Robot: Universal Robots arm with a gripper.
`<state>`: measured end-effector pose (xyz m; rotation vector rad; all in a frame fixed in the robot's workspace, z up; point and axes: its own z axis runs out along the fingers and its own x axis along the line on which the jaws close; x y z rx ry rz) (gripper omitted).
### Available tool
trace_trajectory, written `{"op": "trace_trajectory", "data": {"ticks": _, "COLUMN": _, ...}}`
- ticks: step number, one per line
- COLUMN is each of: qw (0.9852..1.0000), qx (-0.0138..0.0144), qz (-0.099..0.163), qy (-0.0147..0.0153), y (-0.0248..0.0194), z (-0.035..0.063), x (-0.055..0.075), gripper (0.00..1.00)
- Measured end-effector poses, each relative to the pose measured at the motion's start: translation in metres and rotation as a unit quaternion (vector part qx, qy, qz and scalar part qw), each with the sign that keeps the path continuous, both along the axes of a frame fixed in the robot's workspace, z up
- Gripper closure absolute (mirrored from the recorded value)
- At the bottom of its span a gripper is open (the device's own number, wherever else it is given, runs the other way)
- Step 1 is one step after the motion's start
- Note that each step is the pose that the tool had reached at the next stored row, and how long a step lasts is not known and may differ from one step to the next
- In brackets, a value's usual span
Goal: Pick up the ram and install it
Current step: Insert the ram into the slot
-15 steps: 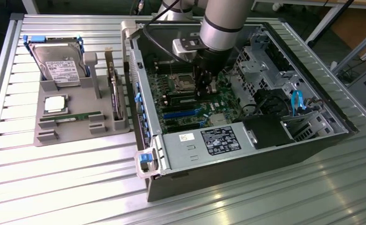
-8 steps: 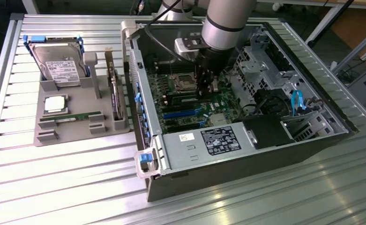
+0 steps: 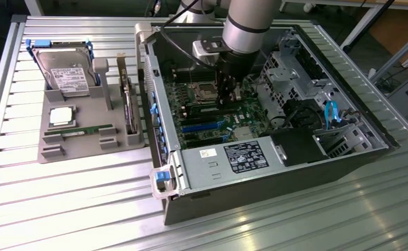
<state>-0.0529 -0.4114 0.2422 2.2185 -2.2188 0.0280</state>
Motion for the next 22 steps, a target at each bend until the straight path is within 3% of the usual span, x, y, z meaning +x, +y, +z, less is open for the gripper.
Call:
{"op": "trace_trajectory", "data": {"ticks": 1, "qw": 1.0000, "qx": 0.0000, "qz": -0.001, "qy": 0.0000, "y": 0.0080, "z": -0.0002, "x": -0.0016, "gripper": 0.87}}
{"op": "trace_trajectory", "data": {"ticks": 9, "qw": 1.0000, "qx": -0.0002, "qz": -0.001, "qy": 0.0000, "y": 0.0073, "z": -0.0004, "x": -0.0018, "gripper": 0.87}}
{"op": "trace_trajectory", "data": {"ticks": 10, "qw": 1.0000, "qx": -0.0002, "qz": -0.001, "qy": 0.0000, "y": 0.0060, "z": -0.0004, "x": -0.0018, "gripper": 0.87}}
{"op": "trace_trajectory", "data": {"ticks": 11, "qw": 1.0000, "qx": -0.0004, "qz": -0.001, "qy": 0.0001, "y": -0.0007, "z": -0.0007, "x": -0.0019, "gripper": 0.87}}
{"op": "trace_trajectory", "data": {"ticks": 12, "qw": 1.0000, "qx": -0.0002, "qz": -0.001, "qy": 0.0000, "y": 0.0017, "z": -0.0008, "x": -0.0018, "gripper": 0.87}}
{"op": "trace_trajectory", "data": {"ticks": 22, "qw": 1.0000, "qx": -0.0001, "qz": -0.001, "qy": 0.0000, "y": 0.0053, "z": -0.0012, "x": -0.0020, "gripper": 0.87}}
